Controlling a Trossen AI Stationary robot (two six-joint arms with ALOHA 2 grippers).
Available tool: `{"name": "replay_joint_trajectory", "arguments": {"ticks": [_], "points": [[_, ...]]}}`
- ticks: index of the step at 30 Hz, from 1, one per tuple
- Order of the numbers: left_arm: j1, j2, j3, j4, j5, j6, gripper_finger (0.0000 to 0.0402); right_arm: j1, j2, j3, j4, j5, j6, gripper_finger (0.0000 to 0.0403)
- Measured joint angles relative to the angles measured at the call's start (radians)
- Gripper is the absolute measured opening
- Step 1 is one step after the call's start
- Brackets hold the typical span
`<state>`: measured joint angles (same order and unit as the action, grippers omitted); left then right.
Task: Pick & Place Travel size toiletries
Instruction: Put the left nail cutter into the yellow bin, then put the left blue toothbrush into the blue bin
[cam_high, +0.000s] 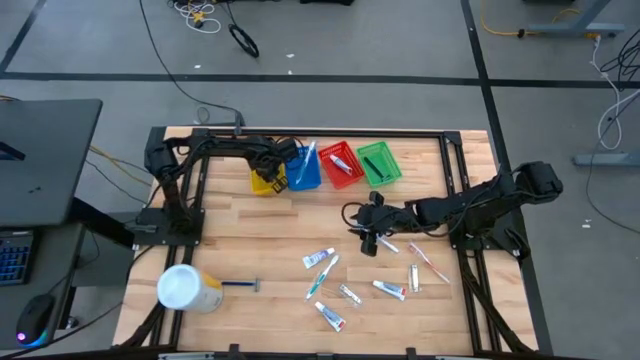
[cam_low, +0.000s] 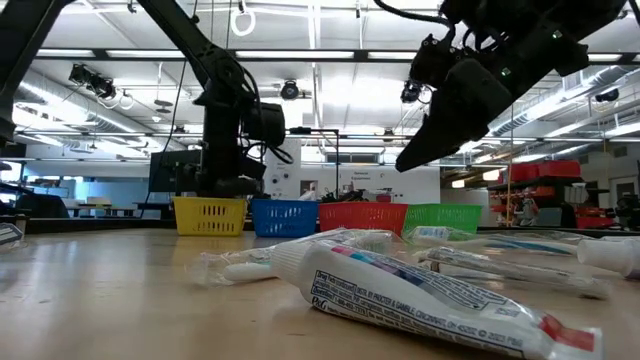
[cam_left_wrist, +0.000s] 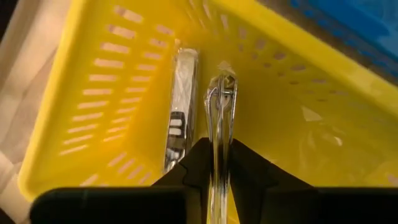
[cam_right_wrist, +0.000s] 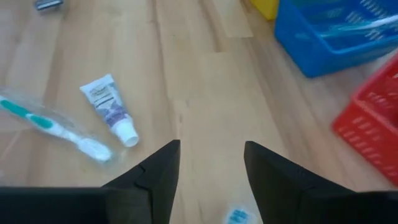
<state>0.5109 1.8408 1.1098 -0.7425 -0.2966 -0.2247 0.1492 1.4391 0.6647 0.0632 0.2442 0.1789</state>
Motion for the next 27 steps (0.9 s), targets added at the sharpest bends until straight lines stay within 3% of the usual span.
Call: {"name": "replay_joint_trajectory", "arguments": {"ticks": [6,15,21,27], "points": [[-0.005,0.0,0.002,-0.005,0.028,0.005,0.0086,-0.005,0.012,0.0,0.003,-0.03,-0.016,0.0224],[-0.031,-0.027,0.027,-0.142,-0.028,-0.006,0.0125,-0.005,0.012,0.0,0.017,-0.038,-0.03,0.0226],[-0.094,-0.157,0.056,-0.191,-0.072,-0.08,0.0127,-0.005,0.012,0.0,0.018,-0.055,-0.041,0.0226],[-0.251,-0.334,0.043,-0.169,-0.112,-0.161,0.0122,-0.005,0.012,0.0,0.024,-0.077,-0.022,0.0226]]}}
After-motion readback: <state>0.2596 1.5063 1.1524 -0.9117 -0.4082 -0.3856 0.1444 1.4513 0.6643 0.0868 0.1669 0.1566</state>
